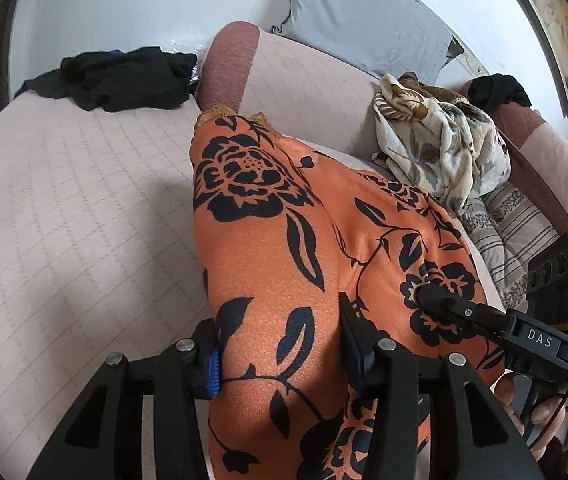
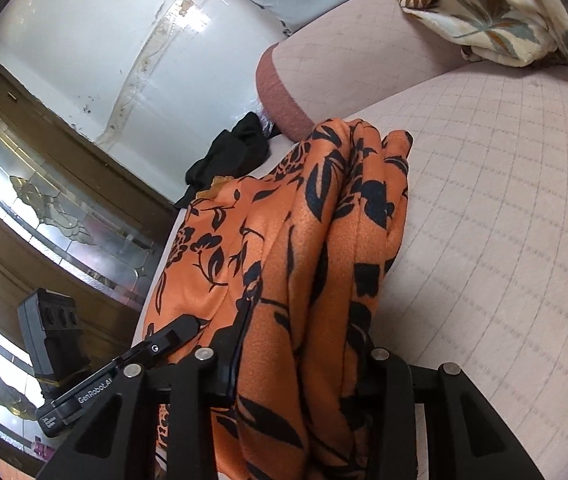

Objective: Fold small clothes

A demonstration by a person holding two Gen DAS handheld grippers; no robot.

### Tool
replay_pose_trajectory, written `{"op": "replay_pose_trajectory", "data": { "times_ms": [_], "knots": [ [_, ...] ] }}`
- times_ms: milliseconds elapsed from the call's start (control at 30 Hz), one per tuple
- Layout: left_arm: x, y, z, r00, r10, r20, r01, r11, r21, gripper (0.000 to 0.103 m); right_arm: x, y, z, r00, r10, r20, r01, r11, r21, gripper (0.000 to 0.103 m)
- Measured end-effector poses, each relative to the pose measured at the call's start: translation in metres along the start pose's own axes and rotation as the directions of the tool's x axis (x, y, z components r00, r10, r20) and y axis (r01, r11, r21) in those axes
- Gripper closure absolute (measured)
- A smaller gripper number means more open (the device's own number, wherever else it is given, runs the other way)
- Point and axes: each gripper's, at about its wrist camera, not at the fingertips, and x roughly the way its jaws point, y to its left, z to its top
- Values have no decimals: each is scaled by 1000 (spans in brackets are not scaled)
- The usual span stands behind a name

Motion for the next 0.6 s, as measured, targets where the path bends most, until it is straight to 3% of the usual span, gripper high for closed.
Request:
{"op": "replay_pose_trajectory", "data": {
  "times_ms": [233, 400, 467, 533, 567, 600],
  "knots": [
    [-11, 12, -18, 999, 41, -11, -41, 999, 16, 54, 0, -1, -7, 1000, 7, -11, -7, 999, 35, 63],
    [-9, 24, -36, 996, 71, -61, -69, 997, 28, 53, 11, -2, -26, 999, 12, -36, -9, 997, 74, 63],
    [1, 26, -45, 983, 149, -110, -142, 988, 68, 47, 19, -4, -35, 998, 10, -57, -4, 995, 96, 63],
    [15, 30, -51, 959, 237, -157, -226, 970, 88, 31, 34, -10, -47, 995, -12, -102, 24, 993, 117, 64],
    [19, 34, -53, 954, 249, -168, -239, 968, 78, 28, 40, -13, -54, 991, -37, -132, 54, 991, 121, 61],
    [16, 36, -53, 958, 240, -159, -234, 971, 58, 28, 44, -16, -58, 988, -59, -144, 77, 989, 126, 52]
  ]
}}
